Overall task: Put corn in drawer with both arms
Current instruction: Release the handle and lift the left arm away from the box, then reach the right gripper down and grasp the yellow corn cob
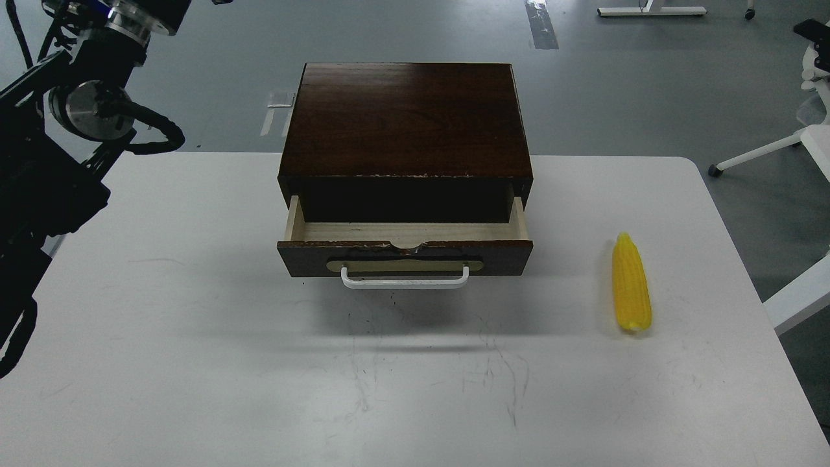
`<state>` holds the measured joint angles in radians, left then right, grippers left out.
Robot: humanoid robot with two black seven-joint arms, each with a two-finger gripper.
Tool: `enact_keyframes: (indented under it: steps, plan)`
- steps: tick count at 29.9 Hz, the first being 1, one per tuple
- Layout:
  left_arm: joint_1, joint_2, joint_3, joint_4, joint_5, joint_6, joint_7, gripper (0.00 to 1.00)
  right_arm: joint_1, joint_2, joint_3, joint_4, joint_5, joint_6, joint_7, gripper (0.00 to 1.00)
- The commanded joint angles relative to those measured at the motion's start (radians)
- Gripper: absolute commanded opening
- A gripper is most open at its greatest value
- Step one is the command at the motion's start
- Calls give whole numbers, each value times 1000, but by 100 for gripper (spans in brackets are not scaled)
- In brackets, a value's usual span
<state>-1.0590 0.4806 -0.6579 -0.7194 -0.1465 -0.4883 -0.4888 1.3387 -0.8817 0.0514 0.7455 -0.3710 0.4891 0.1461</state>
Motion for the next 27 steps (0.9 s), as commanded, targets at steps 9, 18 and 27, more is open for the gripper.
enact_keyframes:
  steps: [9, 18, 27]
  plan:
    - [82, 53, -48, 3, -171, 0, 102, 98, 4, -65, -83, 515, -449, 0, -217, 100]
    - [177, 82, -48, 14, -169, 0, 101, 98, -15, 6, -298, 470, -496, 0, -238, 100]
    - [212, 92, -48, 14, -171, 0, 96, 98, -98, 154, -340, 342, -500, 0, -240, 97]
